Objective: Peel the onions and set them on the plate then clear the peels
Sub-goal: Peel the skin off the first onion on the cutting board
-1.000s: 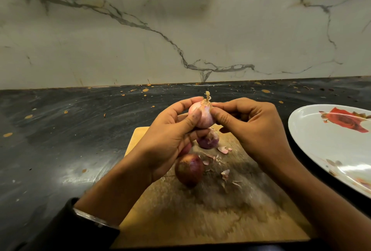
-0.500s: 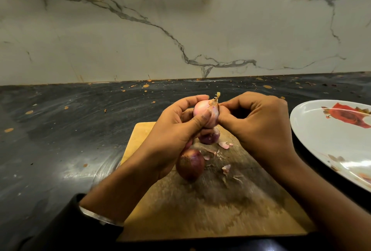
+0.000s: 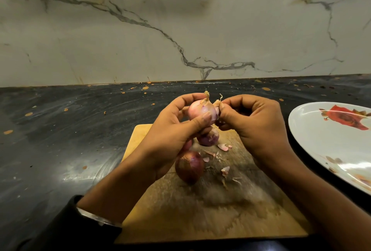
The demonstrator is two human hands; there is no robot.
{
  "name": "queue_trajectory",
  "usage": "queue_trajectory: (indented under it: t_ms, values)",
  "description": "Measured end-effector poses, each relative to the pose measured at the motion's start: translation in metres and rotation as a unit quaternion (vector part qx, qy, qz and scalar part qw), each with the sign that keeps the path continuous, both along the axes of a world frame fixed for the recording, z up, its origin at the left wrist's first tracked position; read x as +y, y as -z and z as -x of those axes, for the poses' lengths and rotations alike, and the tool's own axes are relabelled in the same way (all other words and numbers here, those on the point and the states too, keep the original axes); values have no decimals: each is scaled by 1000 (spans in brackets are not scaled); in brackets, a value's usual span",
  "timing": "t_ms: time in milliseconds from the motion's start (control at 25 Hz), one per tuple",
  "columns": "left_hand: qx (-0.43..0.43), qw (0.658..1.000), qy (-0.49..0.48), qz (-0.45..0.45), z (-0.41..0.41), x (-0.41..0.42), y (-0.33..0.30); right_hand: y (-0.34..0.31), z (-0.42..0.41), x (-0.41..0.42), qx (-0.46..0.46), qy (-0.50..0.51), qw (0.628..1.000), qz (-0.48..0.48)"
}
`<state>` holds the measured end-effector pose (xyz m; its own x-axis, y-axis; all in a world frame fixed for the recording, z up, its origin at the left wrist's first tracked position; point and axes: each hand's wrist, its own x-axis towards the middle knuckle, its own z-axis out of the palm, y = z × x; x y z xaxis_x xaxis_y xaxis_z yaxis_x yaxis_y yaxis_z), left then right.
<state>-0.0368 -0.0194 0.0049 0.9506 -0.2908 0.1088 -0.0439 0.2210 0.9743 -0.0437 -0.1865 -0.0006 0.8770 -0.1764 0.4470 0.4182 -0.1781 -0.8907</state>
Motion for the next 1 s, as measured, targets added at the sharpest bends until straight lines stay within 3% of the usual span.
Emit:
queue_trajectory:
  t_ms: [320, 600, 1000]
  values:
    - [61, 992, 16, 107, -4, 0, -1, 0, -3, 2, 72, -9, 992, -103]
    - [58, 992, 26, 107, -6, 3, -2, 1, -4, -2, 134, 3, 976, -172]
    - [61, 989, 11, 137, -6, 3, -3, -4, -2, 0, 130, 9, 969, -211]
